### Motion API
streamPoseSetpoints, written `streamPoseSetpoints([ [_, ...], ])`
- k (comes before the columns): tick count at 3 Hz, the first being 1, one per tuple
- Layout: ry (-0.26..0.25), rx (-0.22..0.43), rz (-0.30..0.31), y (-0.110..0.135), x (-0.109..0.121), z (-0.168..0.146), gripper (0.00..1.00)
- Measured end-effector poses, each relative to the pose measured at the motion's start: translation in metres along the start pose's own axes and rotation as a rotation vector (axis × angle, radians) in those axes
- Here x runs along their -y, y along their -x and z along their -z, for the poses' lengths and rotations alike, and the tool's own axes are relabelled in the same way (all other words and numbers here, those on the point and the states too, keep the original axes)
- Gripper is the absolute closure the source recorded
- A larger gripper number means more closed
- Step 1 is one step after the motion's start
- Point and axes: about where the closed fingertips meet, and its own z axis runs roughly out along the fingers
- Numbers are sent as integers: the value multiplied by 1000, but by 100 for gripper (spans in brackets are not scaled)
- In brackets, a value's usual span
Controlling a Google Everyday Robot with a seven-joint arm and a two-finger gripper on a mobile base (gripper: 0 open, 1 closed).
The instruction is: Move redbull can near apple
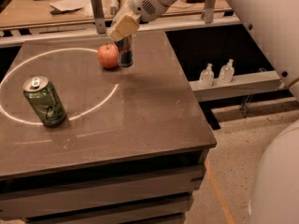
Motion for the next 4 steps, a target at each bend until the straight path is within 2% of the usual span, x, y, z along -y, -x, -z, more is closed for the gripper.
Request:
streamPoseSetpoints([
  [3,-26,37,-20,-7,6,-12,100],
  [4,-30,40,-34,-10,9,-20,83],
])
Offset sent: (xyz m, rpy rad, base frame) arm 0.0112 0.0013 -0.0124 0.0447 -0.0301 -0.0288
